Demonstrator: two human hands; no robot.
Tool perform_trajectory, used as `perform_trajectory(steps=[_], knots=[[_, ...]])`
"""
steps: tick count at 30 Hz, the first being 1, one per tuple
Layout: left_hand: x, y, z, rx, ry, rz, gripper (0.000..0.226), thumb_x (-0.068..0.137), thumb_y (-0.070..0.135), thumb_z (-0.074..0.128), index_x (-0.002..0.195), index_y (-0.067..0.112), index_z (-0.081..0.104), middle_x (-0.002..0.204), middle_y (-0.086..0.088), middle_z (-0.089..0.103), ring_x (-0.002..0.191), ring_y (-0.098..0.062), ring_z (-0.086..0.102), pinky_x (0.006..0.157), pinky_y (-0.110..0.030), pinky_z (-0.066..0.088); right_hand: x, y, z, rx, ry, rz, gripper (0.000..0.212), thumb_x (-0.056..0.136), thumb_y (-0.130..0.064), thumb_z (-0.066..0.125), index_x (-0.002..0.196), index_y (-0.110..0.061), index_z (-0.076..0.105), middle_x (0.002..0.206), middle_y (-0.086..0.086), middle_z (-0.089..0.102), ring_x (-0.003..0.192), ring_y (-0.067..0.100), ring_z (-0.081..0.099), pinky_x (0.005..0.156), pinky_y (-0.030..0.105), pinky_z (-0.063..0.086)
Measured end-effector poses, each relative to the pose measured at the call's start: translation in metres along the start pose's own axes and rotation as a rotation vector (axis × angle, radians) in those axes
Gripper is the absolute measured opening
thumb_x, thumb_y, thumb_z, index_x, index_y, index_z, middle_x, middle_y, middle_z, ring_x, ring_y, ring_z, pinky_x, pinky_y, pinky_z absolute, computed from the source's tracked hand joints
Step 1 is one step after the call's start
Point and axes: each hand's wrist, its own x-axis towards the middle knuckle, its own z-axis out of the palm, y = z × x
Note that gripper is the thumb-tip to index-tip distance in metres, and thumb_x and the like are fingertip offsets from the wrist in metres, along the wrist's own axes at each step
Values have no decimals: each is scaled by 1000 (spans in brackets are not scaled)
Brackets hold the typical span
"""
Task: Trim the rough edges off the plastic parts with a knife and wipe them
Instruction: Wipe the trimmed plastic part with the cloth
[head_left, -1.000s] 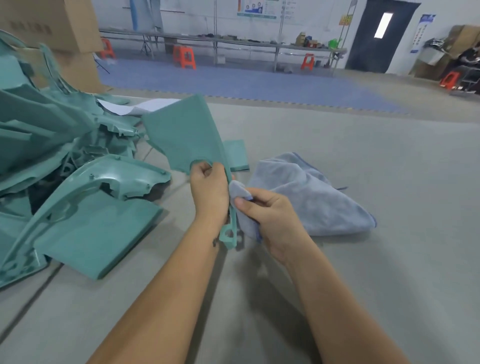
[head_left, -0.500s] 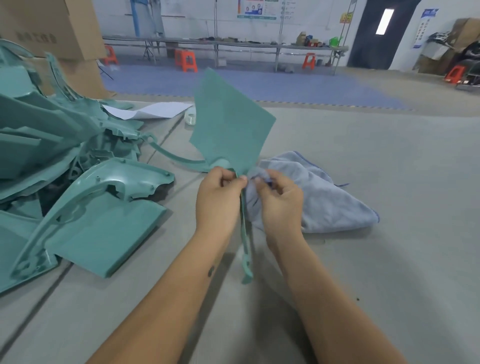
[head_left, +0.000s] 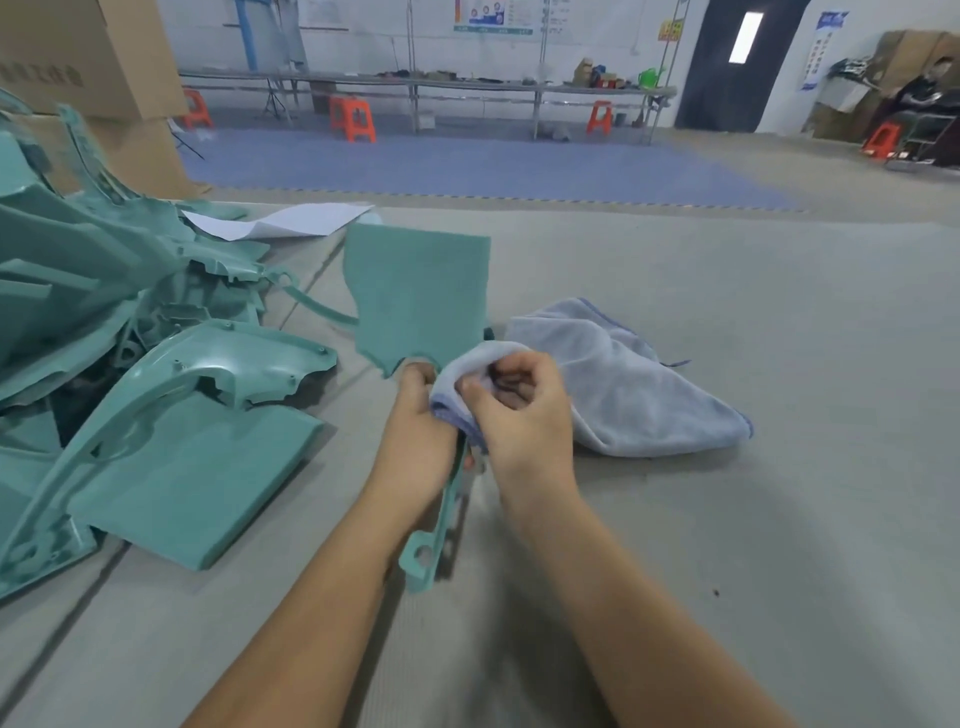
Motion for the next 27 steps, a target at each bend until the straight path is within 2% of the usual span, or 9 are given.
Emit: perform_trajectory(steps=[3,4,6,9,13,16,19,25,27], knots=[[-4,2,9,-33,-8,7,16,95,3,48,85,11,38,55,1,51,45,-12,50,36,-15,37,-3,3,8,53,-7,171,5,95,-20,60,91,-21,63,79,-2,70,64,10,63,43,19,43],[-6,1,11,-21,-4,32,13,95,7,50,88,10,38,51,3,52,41,-9,50,35,-16,34,-1,5,7,21,-20,196,14,97,-23,55,89,-19,66,76,0,70,64,14,62,45,20,43],[-9,0,14,9,-25,60,5,94,11,47,94,12,42,56,3,58,43,-9,54,36,-21,36,4,2,4,37,1,211,26,99,-22,54,78,-15,67,64,-1,67,56,15,62,45,19,42],[-12,1,16,77,-98,69,6,94,16,44,99,17,45,73,-13,63,58,-18,60,50,-34,46,11,-5,0,92,62,215,24,96,-16,59,73,-11,66,55,-2,65,48,13,61,42,20,43],[-15,-4,14,144,-177,99,10,96,23,46,90,20,39,64,-14,59,51,-15,53,51,-27,43,34,-15,-10,31,175,122,27,95,-17,61,69,-11,61,50,-5,56,48,9,51,47,20,41],[-18,-10,13,191,-257,99,12,98,25,44,89,23,36,51,2,55,43,-13,50,48,-22,43,54,-23,-24,75,274,101,41,94,-26,64,54,-21,53,41,-13,44,39,4,38,43,16,32],[-14,-8,13,155,-268,70,14,99,27,43,88,29,36,52,4,54,43,-11,48,50,-25,43,65,-18,-23,73,332,33,48,94,-31,63,48,-23,53,43,-14,44,43,5,37,45,17,34],[-10,-15,1,195,-253,37,7,100,23,41,95,23,36,62,8,68,36,-11,45,39,-16,38,76,-14,-26,123,530,169,35,99,-14,44,66,-23,46,60,-8,51,49,4,47,53,21,40],[-5,-18,-8,229,-251,27,6,100,22,40,96,21,36,69,8,71,38,-10,46,41,-18,41,74,-18,-36,81,674,20,34,99,-11,44,66,-18,47,56,-10,51,45,-5,46,53,16,41]])
